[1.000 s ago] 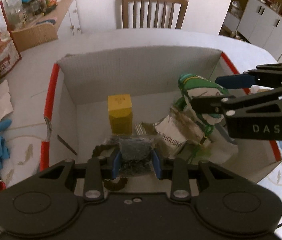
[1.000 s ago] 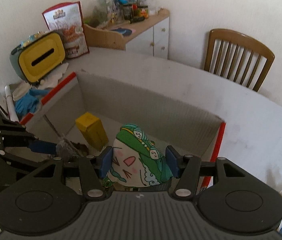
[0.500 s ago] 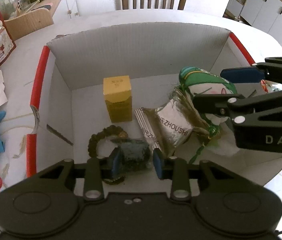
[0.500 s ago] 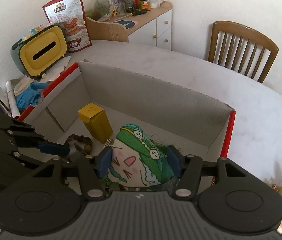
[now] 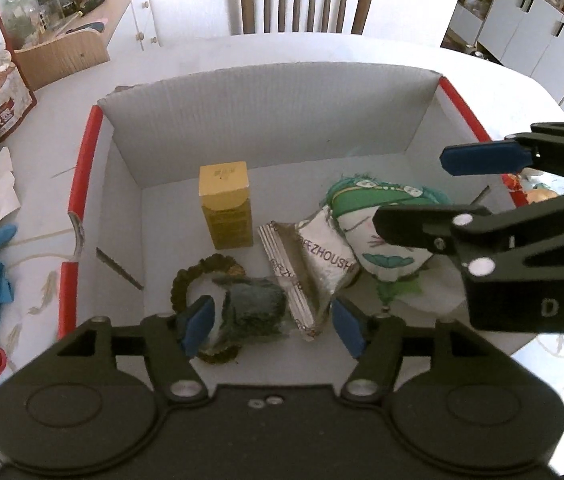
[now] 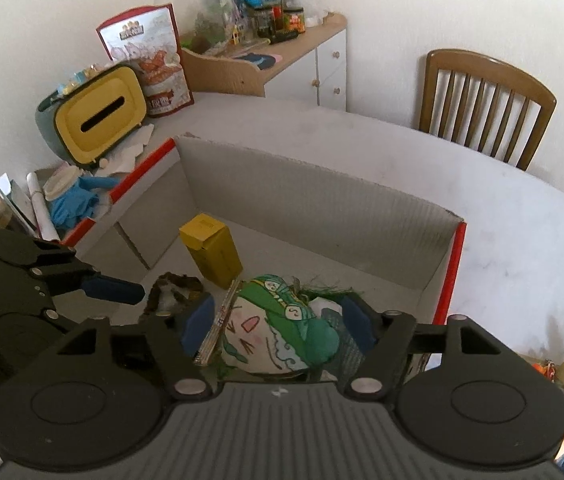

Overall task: Organize objects
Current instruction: 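Lower both items into the box and open both grippers, then move both tools back to the remaining plush toys on the plate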

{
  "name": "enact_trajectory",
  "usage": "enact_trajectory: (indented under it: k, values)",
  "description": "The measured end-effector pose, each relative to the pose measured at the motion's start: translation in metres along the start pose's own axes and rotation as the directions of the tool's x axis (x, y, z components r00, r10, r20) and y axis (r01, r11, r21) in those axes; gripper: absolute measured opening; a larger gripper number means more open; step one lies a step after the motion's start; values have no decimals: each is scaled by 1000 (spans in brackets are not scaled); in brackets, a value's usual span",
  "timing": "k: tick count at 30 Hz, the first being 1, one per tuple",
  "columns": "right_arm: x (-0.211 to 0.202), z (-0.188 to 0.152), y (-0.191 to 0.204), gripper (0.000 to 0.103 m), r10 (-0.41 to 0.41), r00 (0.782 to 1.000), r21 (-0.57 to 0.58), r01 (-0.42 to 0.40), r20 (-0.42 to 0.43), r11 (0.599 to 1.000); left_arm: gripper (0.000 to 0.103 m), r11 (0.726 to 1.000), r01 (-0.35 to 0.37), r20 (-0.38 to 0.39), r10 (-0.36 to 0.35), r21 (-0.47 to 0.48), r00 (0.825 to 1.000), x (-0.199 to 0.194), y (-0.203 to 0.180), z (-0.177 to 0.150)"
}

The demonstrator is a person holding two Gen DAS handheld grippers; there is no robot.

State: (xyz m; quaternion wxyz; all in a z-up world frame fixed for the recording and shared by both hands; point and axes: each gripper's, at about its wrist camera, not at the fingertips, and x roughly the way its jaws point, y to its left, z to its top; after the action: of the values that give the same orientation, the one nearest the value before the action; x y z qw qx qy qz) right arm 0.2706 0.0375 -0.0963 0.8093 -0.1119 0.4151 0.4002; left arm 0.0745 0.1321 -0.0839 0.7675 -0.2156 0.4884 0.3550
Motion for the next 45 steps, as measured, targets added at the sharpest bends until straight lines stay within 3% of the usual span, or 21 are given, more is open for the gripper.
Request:
enact_trajectory:
  k: [11, 15, 25, 45]
  values:
    - [-39, -1, -2, 82, 28, 996, 34, -31, 85, 999, 77, 1000, -22, 80, 22, -1, 997, -29, -7, -5]
    - [-54, -3, -4, 84, 45, 993, 42, -50, 114, 998, 84, 1000, -30, 130, 29, -1, 991, -44, -14, -7]
    - [-97, -17, -13, 86, 68, 983, 61, -79, 171, 995, 88, 1000, -20, 197, 17, 15, 980, -69, -35, -8]
    - [-178, -65, -90, 90, 34, 968, 121, -66, 247, 990, 102, 999, 33, 305, -43, 38, 951, -96, -111, -10]
